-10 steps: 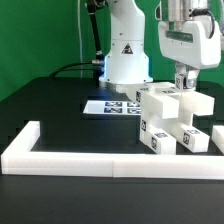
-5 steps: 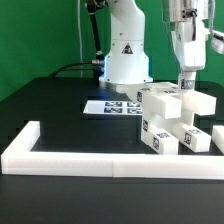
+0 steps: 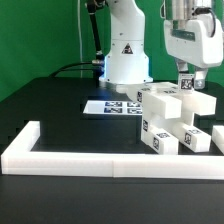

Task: Assemble chair

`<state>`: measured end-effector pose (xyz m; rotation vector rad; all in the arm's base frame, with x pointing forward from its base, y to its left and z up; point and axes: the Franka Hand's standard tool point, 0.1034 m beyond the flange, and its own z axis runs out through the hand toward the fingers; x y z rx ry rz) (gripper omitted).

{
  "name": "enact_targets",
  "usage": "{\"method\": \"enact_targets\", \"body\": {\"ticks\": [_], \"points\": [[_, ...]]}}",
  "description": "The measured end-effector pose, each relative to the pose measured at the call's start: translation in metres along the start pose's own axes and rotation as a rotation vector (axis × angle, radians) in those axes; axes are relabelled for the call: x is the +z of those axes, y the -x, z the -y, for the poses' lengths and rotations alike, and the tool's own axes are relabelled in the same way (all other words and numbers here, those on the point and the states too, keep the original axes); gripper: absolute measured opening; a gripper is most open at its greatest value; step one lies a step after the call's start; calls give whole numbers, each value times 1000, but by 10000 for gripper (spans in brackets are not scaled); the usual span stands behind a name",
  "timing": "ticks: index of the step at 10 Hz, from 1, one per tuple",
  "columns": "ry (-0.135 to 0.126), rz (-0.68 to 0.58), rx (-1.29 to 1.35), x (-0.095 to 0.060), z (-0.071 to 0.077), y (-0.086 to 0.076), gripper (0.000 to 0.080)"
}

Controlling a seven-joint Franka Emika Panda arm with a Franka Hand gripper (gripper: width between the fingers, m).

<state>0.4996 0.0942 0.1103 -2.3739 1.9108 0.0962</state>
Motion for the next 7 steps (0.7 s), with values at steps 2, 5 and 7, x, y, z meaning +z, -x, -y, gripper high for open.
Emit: {"method": "enact_targets", "body": {"ticks": [2,5,7], "points": [[0,0,-147,0,0,0,649],[33,-3,-456,0,-2,0,649],[39,-2,-664,-2,-1,-1,649]]}}
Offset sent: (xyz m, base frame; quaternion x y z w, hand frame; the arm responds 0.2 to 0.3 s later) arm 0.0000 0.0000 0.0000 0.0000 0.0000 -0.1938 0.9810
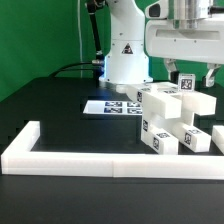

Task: Assemble chair

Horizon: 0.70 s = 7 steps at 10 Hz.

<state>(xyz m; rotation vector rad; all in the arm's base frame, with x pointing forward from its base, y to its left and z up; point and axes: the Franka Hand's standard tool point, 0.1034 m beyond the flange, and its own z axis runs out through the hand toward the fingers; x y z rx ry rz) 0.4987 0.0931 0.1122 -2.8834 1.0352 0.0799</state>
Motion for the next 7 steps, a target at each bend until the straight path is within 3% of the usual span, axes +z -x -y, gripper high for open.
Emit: {"method": "enact_targets", "body": {"ticks": [3,6,7], "points": [[0,0,-251,0,-2,-2,649],[22,-8,-449,0,-3,-3,649],[22,-8,-439,0,-3,-3,523]]}}
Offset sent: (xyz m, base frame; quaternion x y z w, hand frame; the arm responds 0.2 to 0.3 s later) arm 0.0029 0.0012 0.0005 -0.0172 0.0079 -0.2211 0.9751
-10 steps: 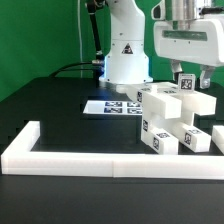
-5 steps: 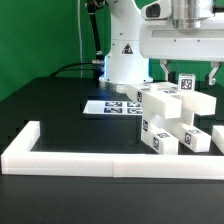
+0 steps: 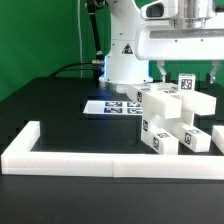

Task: Assemble chair

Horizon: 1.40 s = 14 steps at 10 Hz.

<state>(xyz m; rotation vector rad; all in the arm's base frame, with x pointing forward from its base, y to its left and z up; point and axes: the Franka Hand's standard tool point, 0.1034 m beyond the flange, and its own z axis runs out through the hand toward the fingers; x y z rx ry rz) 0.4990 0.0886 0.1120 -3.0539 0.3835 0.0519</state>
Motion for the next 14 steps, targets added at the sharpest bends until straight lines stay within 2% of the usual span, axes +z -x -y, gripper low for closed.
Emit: {"method": "enact_targets", "body": {"ticks": [1,2,3,6,13,14], "points": [[0,0,0,0,0,0,369],[0,0,0,0,0,0,369],[0,0,3,0,0,0,286],[-2,0,47,0,0,0,286],[-10,4,702,0,2,0,287],[-11,4,713,0,2,0,287]]}}
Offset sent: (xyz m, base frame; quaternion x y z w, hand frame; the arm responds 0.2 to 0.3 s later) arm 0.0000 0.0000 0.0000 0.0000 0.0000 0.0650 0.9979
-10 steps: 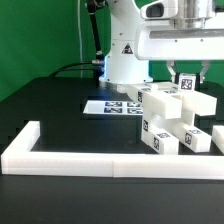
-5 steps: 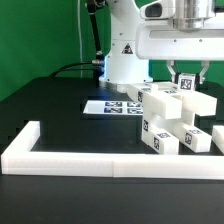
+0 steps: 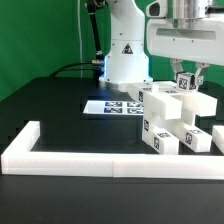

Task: Assemble chair

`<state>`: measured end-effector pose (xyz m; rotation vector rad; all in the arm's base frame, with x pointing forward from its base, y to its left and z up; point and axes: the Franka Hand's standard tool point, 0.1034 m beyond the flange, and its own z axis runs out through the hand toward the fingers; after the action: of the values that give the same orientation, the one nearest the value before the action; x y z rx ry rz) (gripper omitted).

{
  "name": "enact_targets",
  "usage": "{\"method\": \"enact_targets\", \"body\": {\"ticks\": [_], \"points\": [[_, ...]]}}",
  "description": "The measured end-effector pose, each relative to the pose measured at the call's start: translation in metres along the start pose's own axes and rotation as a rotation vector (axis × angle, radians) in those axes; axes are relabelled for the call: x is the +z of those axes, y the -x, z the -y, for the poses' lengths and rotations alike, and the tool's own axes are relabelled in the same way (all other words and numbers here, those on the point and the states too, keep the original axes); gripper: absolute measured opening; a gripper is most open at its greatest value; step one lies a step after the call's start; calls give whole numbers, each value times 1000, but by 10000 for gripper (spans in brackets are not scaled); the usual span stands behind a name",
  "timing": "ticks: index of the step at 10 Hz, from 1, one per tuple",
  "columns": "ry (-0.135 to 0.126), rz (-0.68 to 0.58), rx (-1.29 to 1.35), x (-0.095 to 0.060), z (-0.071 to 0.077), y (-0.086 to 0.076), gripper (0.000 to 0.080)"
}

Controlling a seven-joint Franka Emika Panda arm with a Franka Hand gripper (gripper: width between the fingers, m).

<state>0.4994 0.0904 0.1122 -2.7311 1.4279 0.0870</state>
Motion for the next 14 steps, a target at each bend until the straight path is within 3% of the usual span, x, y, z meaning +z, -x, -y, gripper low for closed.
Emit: {"method": "enact_targets", "body": {"ticks": [8,9,10,11,12,13,14], "points": [[-23,8,500,-1,6,4,288],[-22,8,499,-1,6,4,357],[-18,5,452,0,5,4,357],[-15,4,400,1,6,5,537],[-14,4,384,2,6,6,537],[-14,3,334,2,6,5,630],[-14,3,272,2,6,5,643]]}}
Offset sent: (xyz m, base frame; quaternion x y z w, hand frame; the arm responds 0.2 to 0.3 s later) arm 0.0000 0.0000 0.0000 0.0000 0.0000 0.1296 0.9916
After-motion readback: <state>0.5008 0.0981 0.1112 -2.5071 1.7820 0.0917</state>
